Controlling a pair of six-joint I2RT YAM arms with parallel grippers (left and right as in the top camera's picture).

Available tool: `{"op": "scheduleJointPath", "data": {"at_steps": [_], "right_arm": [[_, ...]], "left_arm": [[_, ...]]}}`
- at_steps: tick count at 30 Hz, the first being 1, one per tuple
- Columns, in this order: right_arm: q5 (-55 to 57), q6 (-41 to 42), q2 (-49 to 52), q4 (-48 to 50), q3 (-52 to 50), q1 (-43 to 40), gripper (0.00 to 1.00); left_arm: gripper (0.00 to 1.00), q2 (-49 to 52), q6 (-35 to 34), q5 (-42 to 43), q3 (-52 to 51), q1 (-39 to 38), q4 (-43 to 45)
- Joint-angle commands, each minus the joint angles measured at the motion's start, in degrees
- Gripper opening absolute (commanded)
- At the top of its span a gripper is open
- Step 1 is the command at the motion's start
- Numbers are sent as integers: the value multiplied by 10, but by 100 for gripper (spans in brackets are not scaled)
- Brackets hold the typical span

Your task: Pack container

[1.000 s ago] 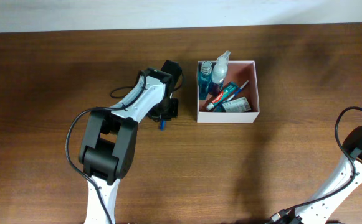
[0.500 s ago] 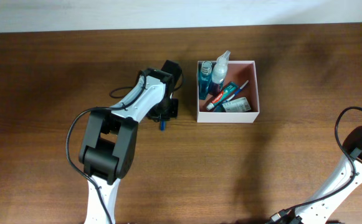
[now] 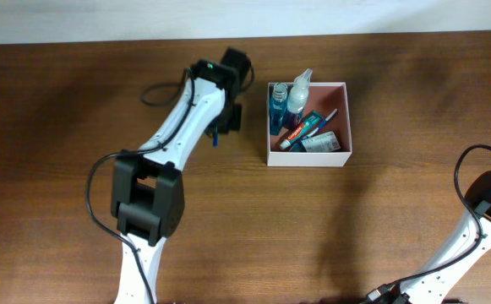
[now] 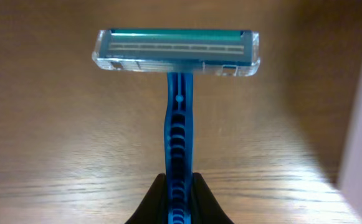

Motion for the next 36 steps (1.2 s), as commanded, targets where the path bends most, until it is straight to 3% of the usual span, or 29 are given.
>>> {"op": "scheduleJointPath", "data": {"at_steps": [1,8,13,23,31,36], "right_arm": [[9,5,-4,0,5,2,99],[9,5,-4,0,5,2,99],[9,5,-4,0,5,2,99],[9,5,-4,0,5,2,99],[9,5,-4,0,5,2,99],[9,5,-4,0,5,2,99]], "left_arm": [[6,0,1,-19,97,26,-26],[6,0,3,-13,285,31,-62],[6,0,67,-8,364,-18,-53],[6,2,70,20,375,-143,-2],[6,26,119,21,371,-176,3],[6,62,144,69,371,-181,2]]}}
